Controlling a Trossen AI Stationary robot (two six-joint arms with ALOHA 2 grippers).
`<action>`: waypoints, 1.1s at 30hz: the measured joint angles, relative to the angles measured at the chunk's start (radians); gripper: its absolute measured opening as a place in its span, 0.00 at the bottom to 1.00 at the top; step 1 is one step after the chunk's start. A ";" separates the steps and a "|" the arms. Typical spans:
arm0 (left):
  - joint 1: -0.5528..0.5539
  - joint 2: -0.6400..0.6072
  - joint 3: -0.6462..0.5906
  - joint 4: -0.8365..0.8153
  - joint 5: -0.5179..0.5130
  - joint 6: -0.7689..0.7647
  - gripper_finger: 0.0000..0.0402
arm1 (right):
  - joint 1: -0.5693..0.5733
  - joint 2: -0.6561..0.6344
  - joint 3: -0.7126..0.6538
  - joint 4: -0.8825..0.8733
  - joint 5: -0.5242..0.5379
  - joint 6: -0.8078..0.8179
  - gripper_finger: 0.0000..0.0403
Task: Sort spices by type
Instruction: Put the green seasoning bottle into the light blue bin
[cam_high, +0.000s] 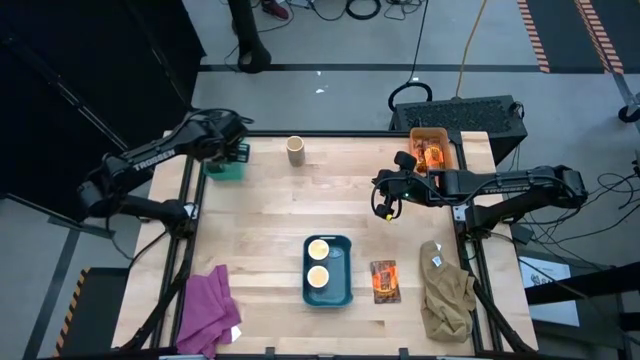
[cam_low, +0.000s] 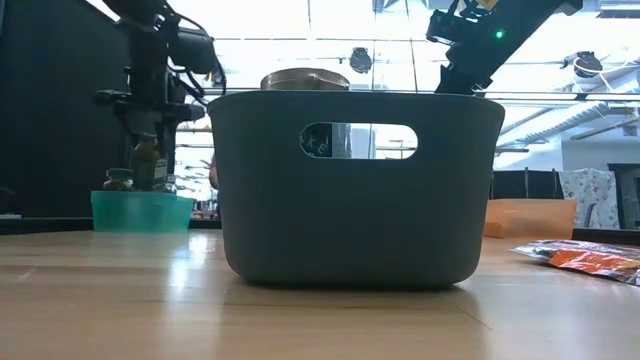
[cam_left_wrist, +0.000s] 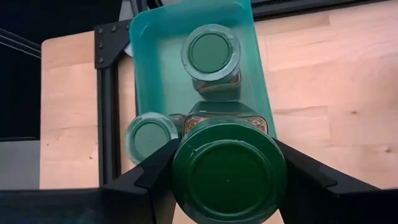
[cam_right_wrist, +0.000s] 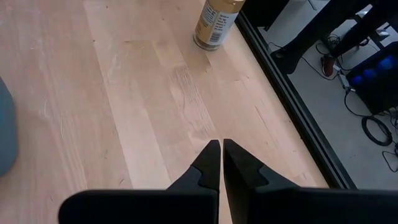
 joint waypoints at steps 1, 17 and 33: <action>0.000 0.007 0.000 0.002 0.005 0.000 0.52 | 0.000 0.000 0.000 0.000 0.000 0.000 0.00; 0.002 0.051 0.000 0.025 0.073 0.049 0.52 | 0.000 0.000 0.000 -0.001 0.000 0.000 0.00; 0.091 0.051 0.000 0.028 0.132 0.069 0.52 | 0.000 0.000 0.000 -0.006 0.000 0.004 0.00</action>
